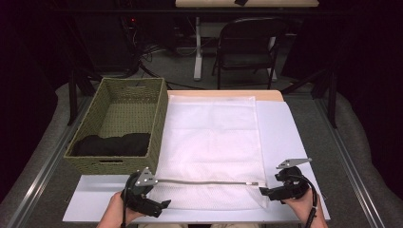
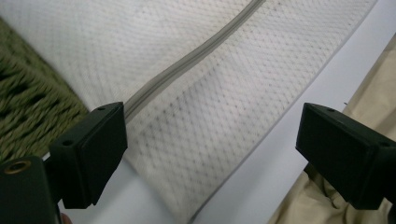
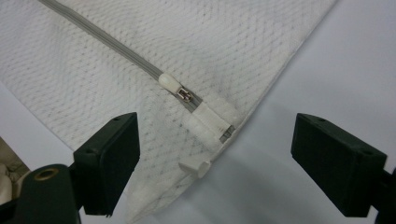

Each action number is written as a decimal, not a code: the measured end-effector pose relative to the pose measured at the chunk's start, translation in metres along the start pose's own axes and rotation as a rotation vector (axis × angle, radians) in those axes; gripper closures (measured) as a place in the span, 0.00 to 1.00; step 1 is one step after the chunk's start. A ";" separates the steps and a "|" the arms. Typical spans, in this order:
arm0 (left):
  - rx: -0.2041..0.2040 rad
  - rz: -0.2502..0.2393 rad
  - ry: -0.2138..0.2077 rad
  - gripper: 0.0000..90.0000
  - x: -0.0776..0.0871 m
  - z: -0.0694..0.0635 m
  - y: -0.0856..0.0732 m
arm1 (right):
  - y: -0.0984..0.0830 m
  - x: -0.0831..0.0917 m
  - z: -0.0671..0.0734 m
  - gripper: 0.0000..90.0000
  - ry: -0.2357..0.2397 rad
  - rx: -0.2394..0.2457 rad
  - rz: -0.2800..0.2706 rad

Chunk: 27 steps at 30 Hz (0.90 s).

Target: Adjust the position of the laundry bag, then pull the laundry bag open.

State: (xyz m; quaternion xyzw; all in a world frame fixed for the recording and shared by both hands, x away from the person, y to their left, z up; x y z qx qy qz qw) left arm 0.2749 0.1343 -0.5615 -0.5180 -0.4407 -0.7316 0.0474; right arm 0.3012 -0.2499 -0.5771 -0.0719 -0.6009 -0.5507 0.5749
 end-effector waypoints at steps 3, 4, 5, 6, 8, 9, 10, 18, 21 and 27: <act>-0.021 0.004 0.002 0.10 -0.007 -0.003 0.006 | -0.002 -0.003 -0.004 0.18 -0.002 -0.011 0.006; -0.025 0.005 -0.001 0.10 -0.009 -0.004 0.008 | -0.002 -0.004 -0.006 0.18 -0.004 -0.008 0.008; -0.032 0.006 0.002 0.10 -0.011 -0.005 0.010 | -0.003 -0.005 -0.006 0.18 -0.001 -0.013 0.016; -0.031 0.007 -0.001 0.10 -0.014 -0.005 0.011 | -0.003 -0.005 -0.007 0.19 -0.004 -0.012 0.015; -0.033 0.002 -0.001 0.10 -0.017 -0.006 0.012 | -0.003 -0.007 -0.007 0.20 -0.012 -0.019 0.017; -0.036 0.004 -0.001 0.10 -0.019 -0.006 0.012 | -0.002 -0.007 -0.008 0.21 -0.013 -0.022 0.014; -0.039 0.005 0.002 0.09 -0.020 -0.007 0.012 | -0.002 -0.008 -0.008 0.22 -0.014 -0.026 0.013; -0.034 -0.035 0.021 0.06 -0.020 -0.006 0.010 | -0.001 -0.009 -0.007 0.26 -0.015 -0.030 0.025; -0.033 -0.036 0.025 0.06 -0.021 -0.005 0.008 | -0.001 -0.011 -0.009 0.29 -0.013 -0.035 0.031; -0.034 -0.051 0.047 0.06 -0.019 -0.002 0.008 | 0.000 -0.014 -0.010 0.37 0.000 -0.033 0.027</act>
Point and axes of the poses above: each handheld gripper's, and its own axes: x roughly backward along the jaws, y roughly out of its top, z roughly to its left, the point moved 7 cm from there along -x, roughly forward along the jaws, and after that the axes turned 8 degrees about y, right-handed, at the moved point
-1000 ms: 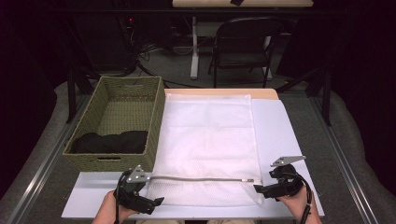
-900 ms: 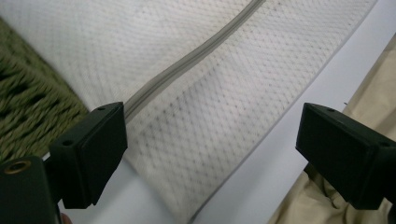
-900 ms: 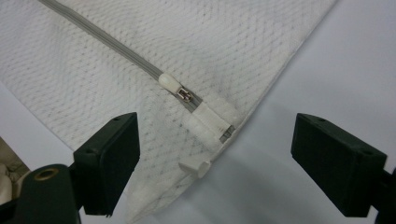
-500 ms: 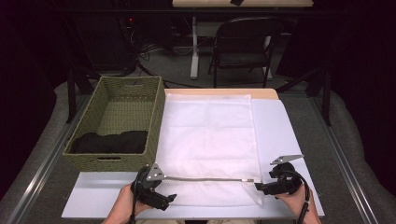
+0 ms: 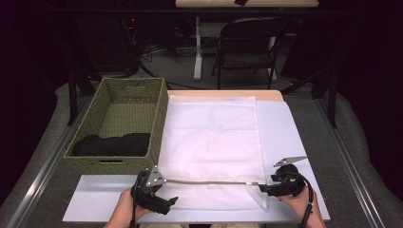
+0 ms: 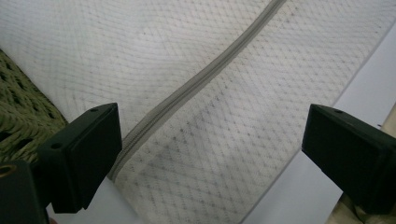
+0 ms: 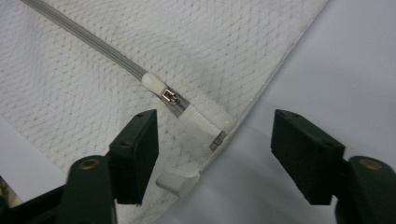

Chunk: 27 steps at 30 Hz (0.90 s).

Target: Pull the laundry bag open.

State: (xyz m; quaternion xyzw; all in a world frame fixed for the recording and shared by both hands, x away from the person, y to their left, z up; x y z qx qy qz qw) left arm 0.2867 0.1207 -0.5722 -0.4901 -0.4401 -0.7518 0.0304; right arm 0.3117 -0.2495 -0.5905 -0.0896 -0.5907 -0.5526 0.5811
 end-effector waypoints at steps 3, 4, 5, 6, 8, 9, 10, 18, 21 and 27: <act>0.003 -0.001 0.003 0.06 0.000 0.000 0.000 | -0.001 -0.002 0.000 0.44 0.009 -0.009 0.005; 0.003 -0.001 0.001 0.06 0.000 0.000 0.000 | -0.001 -0.002 -0.001 0.46 0.012 -0.011 0.004; 0.001 0.001 0.000 0.06 0.000 0.000 0.000 | -0.001 -0.002 -0.002 0.47 0.004 -0.015 0.005; -0.002 0.003 -0.001 0.06 -0.001 -0.001 -0.001 | -0.001 -0.002 -0.002 0.48 0.005 -0.015 0.005; -0.007 0.006 -0.001 0.07 -0.001 -0.002 -0.001 | 0.000 -0.001 -0.004 0.51 0.003 -0.031 -0.010; -0.009 0.008 0.001 0.07 -0.002 -0.001 -0.002 | 0.002 -0.001 -0.004 0.52 0.009 -0.043 -0.025; -0.008 0.009 0.000 0.07 -0.002 -0.001 -0.002 | 0.003 -0.001 -0.005 0.53 0.006 -0.052 -0.033; -0.009 0.009 0.005 0.07 -0.002 -0.001 -0.002 | 0.004 -0.006 -0.005 0.56 0.020 -0.097 -0.026; -0.012 0.013 0.006 0.07 -0.003 -0.002 -0.002 | 0.005 -0.009 -0.004 0.58 0.014 -0.108 -0.021; -0.014 0.013 0.005 0.07 -0.003 -0.001 -0.002 | 0.006 -0.013 -0.002 0.65 -0.010 -0.110 -0.005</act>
Point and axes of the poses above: each handheld gripper's, and its own axes: x roughly backward along the jaws, y roughly out of its top, z roughly to its left, the point moved 7 cm from there along -x, roughly forward along the jaws, and after that the axes turned 8 degrees about y, right-handed, at the moved point
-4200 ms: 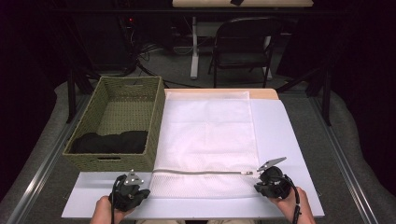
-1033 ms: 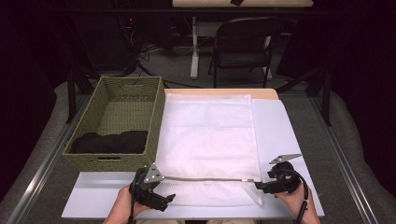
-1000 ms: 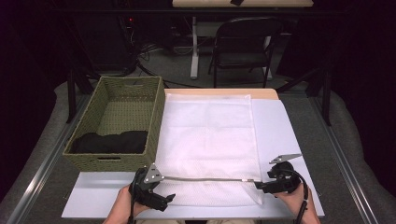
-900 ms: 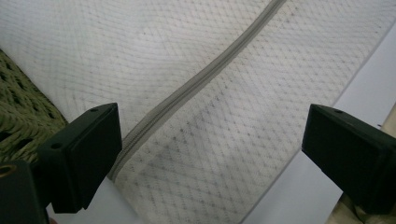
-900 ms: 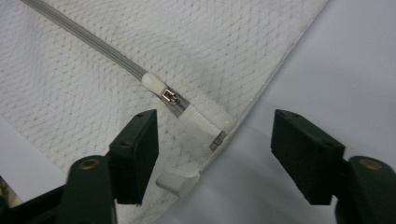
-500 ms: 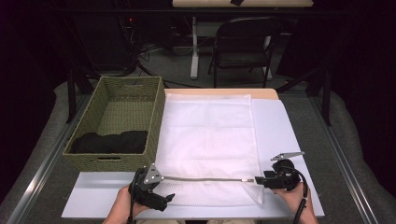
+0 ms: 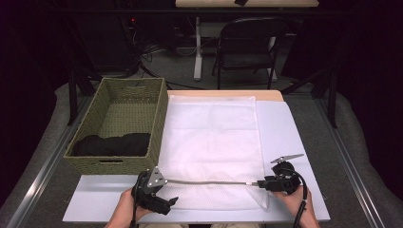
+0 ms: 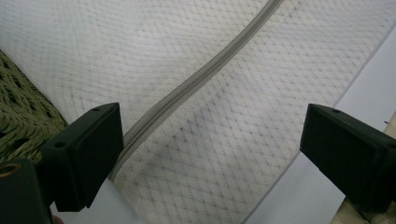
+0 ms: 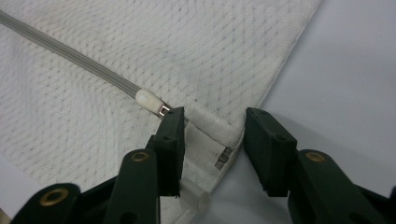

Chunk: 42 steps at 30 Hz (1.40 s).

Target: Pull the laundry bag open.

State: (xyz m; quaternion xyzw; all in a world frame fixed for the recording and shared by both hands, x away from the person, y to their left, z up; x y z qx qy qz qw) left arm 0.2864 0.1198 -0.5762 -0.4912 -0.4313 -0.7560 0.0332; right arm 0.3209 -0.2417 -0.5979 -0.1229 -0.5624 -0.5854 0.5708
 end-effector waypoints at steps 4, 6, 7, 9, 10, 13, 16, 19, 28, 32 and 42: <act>0.001 0.001 0.003 0.07 0.000 0.000 0.000 | 0.000 -0.001 0.001 0.69 -0.037 -0.003 0.013; -0.001 0.005 0.007 0.07 0.000 0.000 0.000 | 0.000 -0.002 0.004 0.68 -0.063 0.019 0.027; 0.000 0.004 0.008 0.07 0.000 0.000 0.000 | 0.000 -0.002 0.004 0.68 -0.086 0.026 0.037; 0.000 0.004 0.007 0.07 0.000 0.000 0.000 | 0.000 -0.004 0.007 0.68 -0.101 0.029 0.039; 0.003 0.003 0.004 0.07 -0.001 -0.001 0.000 | 0.000 -0.004 0.005 0.68 -0.116 0.042 0.045; -0.001 0.007 0.004 0.07 -0.002 -0.001 -0.001 | -0.001 -0.004 0.008 0.68 -0.117 0.041 0.052; -0.003 0.009 0.006 0.07 -0.002 -0.001 -0.001 | -0.001 -0.005 0.007 0.68 -0.116 0.042 0.046; -0.002 0.009 0.007 0.08 -0.002 -0.001 -0.001 | 0.000 -0.005 0.007 0.68 -0.118 0.040 0.040; 0.001 0.014 0.004 0.08 -0.003 -0.001 -0.001 | 0.000 -0.004 0.006 0.69 -0.117 0.045 0.041; 0.006 0.017 -0.001 0.09 -0.003 -0.001 -0.001 | -0.001 -0.004 0.007 0.69 -0.125 0.037 0.038; 0.005 0.031 -0.012 0.09 -0.005 -0.005 -0.001 | 0.000 -0.003 0.007 0.88 -0.108 0.069 0.039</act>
Point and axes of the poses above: each handheld gripper's, and its own axes: x roughly backward along the jaws, y roughly out of its top, z roughly to its left, the point moved 7 cm from there along -x, roughly forward along the jaws, and after that the axes turned 8 degrees about y, right-handed, at the moved point
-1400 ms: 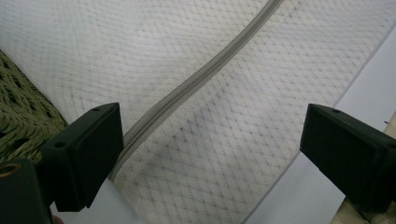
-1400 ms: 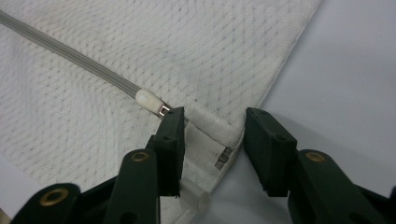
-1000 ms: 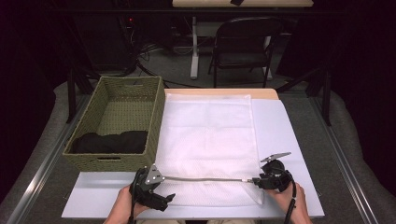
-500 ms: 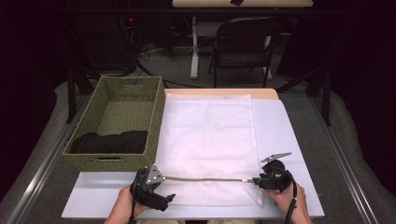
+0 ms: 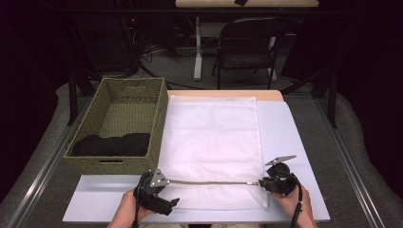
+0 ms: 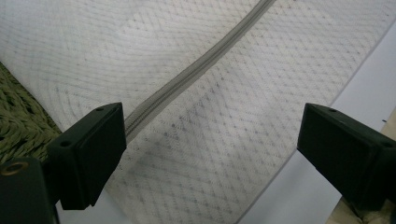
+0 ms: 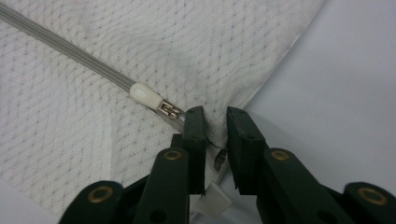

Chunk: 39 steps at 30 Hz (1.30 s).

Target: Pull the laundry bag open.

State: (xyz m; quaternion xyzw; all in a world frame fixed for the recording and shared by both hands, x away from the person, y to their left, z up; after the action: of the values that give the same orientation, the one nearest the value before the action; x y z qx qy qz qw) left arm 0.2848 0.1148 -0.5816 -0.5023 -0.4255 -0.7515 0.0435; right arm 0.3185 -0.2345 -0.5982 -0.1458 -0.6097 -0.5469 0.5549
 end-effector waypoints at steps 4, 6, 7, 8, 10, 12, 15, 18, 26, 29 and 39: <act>-0.004 -0.002 -0.009 0.09 0.000 -0.004 0.002 | 0.001 0.001 0.002 0.93 0.001 0.024 0.004; 0.002 -0.004 -0.024 0.10 0.002 -0.005 0.003 | 0.001 0.002 0.002 0.94 0.000 0.035 0.001; 0.014 -0.004 -0.040 0.10 0.002 -0.007 0.004 | 0.002 0.003 0.003 0.94 0.003 0.034 -0.002; 0.017 -0.002 -0.051 0.10 0.002 -0.008 0.005 | 0.002 0.004 0.002 0.94 0.000 0.045 -0.002; 0.007 -0.003 -0.055 0.09 0.002 -0.009 0.007 | 0.003 0.006 0.003 0.94 -0.001 0.060 -0.016; -0.006 0.007 -0.072 0.07 0.002 -0.012 0.009 | 0.004 0.008 0.004 0.94 -0.001 0.068 -0.030; -0.037 0.012 -0.086 0.05 -0.001 -0.020 0.016 | 0.005 0.011 0.004 0.94 0.002 0.081 -0.043; -0.063 0.012 -0.108 0.05 -0.004 -0.027 0.025 | 0.007 0.015 0.005 0.94 0.009 0.093 -0.071; -0.106 0.003 -0.139 0.02 -0.014 -0.043 0.049 | 0.009 0.019 0.006 0.94 0.024 0.120 -0.106; -0.131 -0.007 -0.165 0.01 -0.019 -0.051 0.058 | 0.009 0.020 0.007 0.94 0.034 0.117 -0.110; -0.164 -0.023 -0.232 0.00 -0.039 -0.079 0.087 | 0.008 0.021 0.007 0.94 0.031 0.135 -0.112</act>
State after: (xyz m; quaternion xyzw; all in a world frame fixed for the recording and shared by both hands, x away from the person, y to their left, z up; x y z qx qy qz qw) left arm 0.2902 -0.0091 -0.5711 -0.5827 -0.3706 -0.7211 -0.0559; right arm 0.3142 -0.2345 -0.5752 -0.0653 -0.6438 -0.5367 0.5414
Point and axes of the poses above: each handheld gripper's, and its own axes: x roughly backward along the jaws, y roughly out of its top, z roughly to its left, the point moved 7 cm from there along -x, roughly forward along the jaws, and after that the axes turned 8 degrees about y, right-handed, at the moved point
